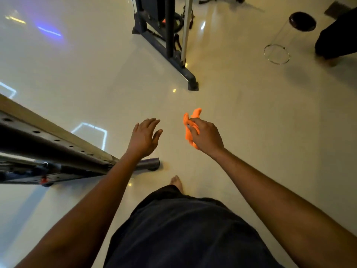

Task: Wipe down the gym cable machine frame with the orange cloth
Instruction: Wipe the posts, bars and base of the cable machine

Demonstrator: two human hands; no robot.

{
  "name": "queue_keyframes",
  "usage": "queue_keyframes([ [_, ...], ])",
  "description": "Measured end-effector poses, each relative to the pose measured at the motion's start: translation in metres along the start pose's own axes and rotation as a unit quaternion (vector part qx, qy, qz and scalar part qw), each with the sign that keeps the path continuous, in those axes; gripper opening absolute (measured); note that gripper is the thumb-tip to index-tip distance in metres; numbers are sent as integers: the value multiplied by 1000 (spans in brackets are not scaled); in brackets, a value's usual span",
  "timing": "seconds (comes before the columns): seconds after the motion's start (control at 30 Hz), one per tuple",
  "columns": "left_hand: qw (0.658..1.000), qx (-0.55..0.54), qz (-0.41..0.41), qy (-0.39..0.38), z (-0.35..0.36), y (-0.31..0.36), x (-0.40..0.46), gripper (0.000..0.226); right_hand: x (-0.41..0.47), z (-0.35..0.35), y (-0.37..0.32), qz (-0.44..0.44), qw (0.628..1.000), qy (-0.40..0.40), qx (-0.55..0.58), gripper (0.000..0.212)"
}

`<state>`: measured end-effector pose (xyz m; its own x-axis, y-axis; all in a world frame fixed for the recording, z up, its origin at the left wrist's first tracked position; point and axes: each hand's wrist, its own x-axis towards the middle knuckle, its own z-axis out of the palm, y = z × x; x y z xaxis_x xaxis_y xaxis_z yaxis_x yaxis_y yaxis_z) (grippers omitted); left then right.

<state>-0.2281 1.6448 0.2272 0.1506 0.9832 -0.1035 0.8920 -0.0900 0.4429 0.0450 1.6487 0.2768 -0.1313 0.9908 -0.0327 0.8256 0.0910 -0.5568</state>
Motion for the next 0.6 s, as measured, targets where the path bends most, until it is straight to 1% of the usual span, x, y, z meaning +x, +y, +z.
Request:
queue_keyframes([
  [0.2,997,9,-72,30,-43,-30,100,55,157,-1,-22,-80,995,-61,10,32],
  [0.3,989,11,-137,49,-62,-50,143,55,242,10,-38,-140,985,-97,20,32],
  [0.4,975,4,-202,90,-81,-70,182,54,327,24,-58,-202,969,-138,34,29],
  [0.5,949,8,-284,134,-106,-89,211,53,412,39,-92,-272,942,-192,39,24],
  [0.6,902,1,-387,190,-132,-90,224,54,480,48,-130,-353,898,-258,40,24],
])
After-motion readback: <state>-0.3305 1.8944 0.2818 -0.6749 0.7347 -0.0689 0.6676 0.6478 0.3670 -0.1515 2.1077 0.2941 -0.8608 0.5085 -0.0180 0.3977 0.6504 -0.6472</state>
